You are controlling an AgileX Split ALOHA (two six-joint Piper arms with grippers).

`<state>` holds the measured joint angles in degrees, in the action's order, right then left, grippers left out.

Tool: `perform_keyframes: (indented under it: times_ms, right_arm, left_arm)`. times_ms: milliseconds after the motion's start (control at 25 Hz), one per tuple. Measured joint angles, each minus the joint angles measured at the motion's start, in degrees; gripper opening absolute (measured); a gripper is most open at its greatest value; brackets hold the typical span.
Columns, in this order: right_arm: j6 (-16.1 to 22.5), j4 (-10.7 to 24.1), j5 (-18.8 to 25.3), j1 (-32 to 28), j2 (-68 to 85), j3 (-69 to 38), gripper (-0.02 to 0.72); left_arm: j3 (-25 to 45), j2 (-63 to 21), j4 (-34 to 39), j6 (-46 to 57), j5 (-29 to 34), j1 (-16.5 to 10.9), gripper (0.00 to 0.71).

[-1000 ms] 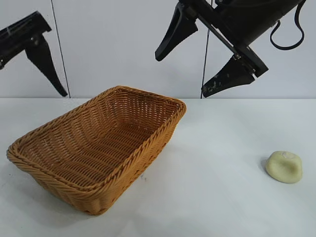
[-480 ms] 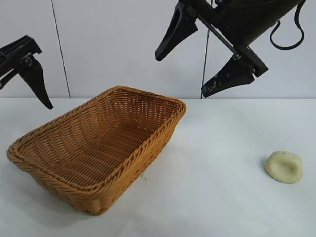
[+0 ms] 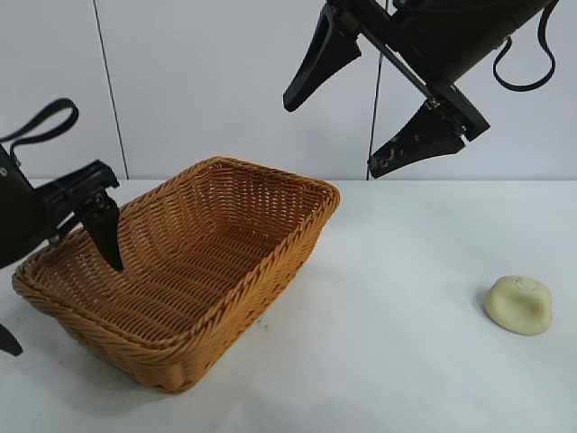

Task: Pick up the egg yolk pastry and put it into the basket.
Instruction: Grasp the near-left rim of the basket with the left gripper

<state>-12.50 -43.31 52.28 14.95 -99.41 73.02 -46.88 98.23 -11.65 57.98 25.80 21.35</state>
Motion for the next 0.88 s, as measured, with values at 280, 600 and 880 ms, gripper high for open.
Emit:
perform_keyframes:
  times_ms: [280, 600, 880]
  right_arm:
    - [0.00, 0.00, 0.00, 0.00, 0.00, 0.00, 0.694]
    - [0.00, 0.00, 0.00, 0.00, 0.00, 0.00, 0.694]
    - [0.00, 0.00, 0.00, 0.00, 0.00, 0.00, 0.694]
  left_arm:
    - [0.00, 3.98, -7.63, -1.56, -0.88, 0.87, 0.696]
    - [0.00, 3.98, -8.06, -1.58, -1.00, 0.94, 0.436]
    - [0.01, 3.98, -8.92, -1.31, -1.78, 0.94, 0.109]
